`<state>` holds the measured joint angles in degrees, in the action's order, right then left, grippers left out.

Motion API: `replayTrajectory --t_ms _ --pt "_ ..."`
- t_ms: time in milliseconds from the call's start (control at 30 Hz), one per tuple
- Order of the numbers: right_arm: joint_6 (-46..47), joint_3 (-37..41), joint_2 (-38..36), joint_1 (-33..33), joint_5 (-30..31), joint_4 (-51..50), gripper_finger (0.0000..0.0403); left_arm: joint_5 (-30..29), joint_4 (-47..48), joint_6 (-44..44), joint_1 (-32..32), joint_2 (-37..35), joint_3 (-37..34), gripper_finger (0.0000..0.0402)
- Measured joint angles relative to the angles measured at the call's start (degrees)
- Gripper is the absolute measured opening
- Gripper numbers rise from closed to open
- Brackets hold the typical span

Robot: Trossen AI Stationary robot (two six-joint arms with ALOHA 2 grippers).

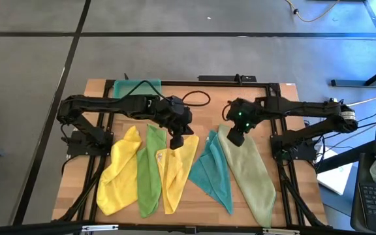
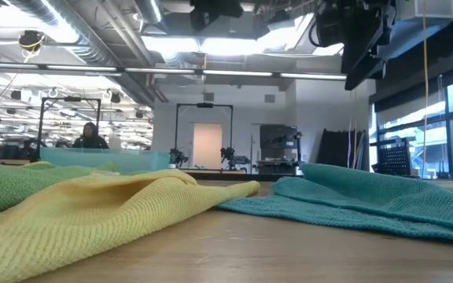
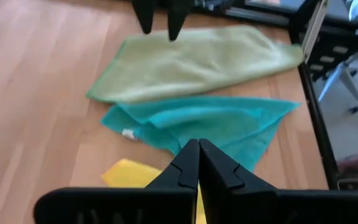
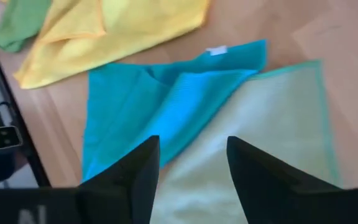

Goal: Fold microfiber towels
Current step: Fold the light green microfiber cloth

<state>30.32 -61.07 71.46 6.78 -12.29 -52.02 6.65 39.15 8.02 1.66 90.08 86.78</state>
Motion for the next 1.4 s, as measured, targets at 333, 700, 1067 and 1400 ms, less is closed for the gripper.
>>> replayTrajectory --t_ms 333,700,1067,1400 --pt "10.0 1.0 0.0 -7.9 3.2 5.5 0.0190 0.4 2.7 -4.9 0.0 0.0 0.0 0.0000" --pt "23.6 1.0 0.0 -14.3 11.6 5.5 0.0190 1.3 9.7 -5.7 0.1 0.0 0.0 0.0000" --pt "36.5 1.0 3.6 -17.5 15.8 1.3 0.0190 0.9 21.3 -7.3 0.0 -4.9 0.0 0.0000" --pt "30.6 1.0 17.9 -12.2 4.8 13.4 0.0190 -5.6 25.1 -7.3 0.0 -9.9 0.0 0.0000"
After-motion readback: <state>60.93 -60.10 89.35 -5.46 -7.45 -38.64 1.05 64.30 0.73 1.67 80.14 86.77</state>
